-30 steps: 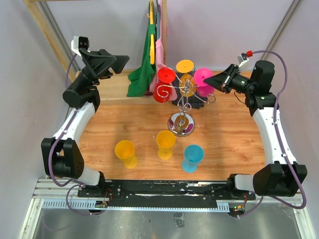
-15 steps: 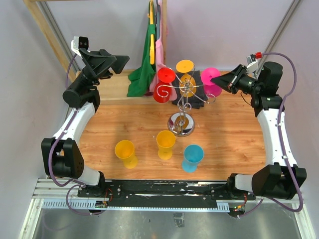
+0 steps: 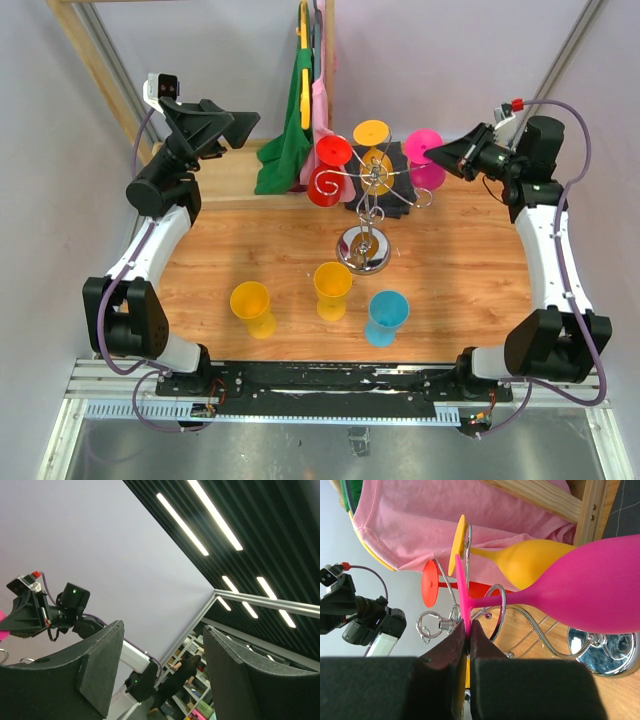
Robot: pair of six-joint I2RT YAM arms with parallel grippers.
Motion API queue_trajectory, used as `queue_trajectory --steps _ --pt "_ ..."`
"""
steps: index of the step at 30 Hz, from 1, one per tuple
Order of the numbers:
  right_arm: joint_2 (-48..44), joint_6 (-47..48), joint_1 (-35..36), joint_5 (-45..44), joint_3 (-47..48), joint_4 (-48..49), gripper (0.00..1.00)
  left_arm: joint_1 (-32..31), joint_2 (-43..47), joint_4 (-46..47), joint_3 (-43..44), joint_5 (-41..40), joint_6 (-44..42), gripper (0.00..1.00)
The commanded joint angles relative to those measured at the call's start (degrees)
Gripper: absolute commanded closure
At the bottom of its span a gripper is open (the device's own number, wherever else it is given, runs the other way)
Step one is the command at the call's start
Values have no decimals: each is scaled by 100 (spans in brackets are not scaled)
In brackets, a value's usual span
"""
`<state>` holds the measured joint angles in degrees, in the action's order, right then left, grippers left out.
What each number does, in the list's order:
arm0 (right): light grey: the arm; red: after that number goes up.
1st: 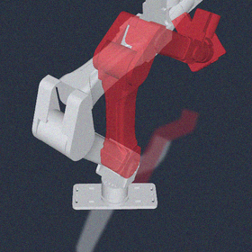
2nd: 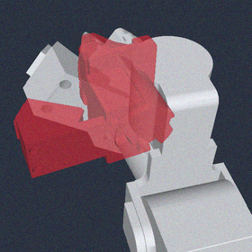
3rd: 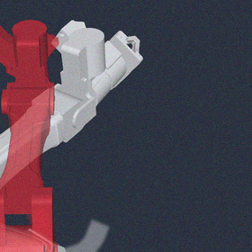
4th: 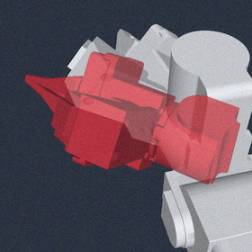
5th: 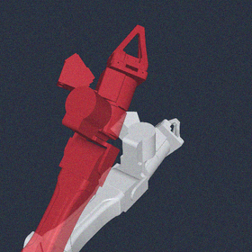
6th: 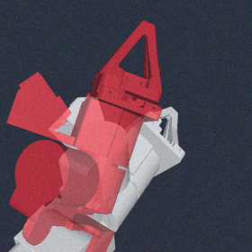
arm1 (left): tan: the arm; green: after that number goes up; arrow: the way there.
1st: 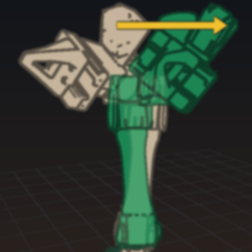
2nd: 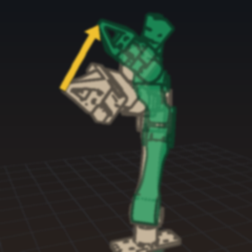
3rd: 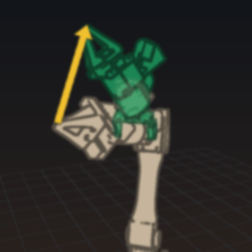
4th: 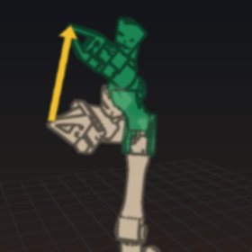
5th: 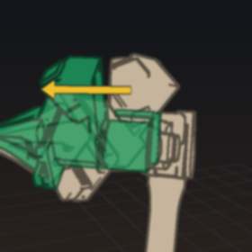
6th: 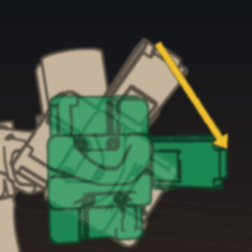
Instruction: Place the wine glass upside down on the wine glass rack
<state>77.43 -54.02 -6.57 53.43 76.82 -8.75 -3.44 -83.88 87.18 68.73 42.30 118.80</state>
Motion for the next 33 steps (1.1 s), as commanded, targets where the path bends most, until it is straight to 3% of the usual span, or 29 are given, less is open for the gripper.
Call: queue_trajectory --steps 1,11,16,33 --pt "157 -110 -86 166 346 362 99 37 135 1205 -8 67 287 31" --pt "537 29 -2 151 773 293 93 37 133 1214 16 75 301 31" --pt "678 337 2 61 1049 -66 79 37 135 1212 10 89 305 31" --pt "829 628 -2 -89 1064 -350 78 37 57 1299 5 79 326 31"
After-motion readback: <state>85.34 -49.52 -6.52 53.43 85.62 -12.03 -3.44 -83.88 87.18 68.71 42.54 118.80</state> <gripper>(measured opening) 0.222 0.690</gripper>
